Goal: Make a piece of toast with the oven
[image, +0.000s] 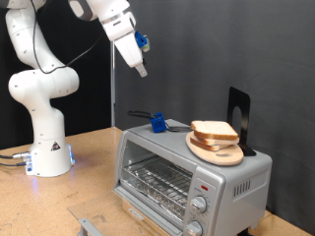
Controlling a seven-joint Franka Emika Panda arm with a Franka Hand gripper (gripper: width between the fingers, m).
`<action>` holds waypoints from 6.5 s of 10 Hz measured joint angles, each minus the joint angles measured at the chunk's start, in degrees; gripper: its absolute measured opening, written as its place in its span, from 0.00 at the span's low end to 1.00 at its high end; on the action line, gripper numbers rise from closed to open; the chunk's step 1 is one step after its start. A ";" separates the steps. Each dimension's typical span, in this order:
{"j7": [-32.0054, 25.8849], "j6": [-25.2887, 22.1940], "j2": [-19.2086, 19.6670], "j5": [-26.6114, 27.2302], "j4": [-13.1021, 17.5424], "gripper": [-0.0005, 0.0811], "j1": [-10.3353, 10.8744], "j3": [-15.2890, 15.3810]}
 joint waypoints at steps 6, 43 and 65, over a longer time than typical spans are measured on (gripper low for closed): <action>-0.18 2.85 -0.97 -1.94 -1.84 1.00 -0.04 1.80; -2.30 33.16 13.87 3.45 -14.67 1.00 5.55 8.05; 0.57 30.35 14.95 2.67 -13.16 0.85 4.94 8.08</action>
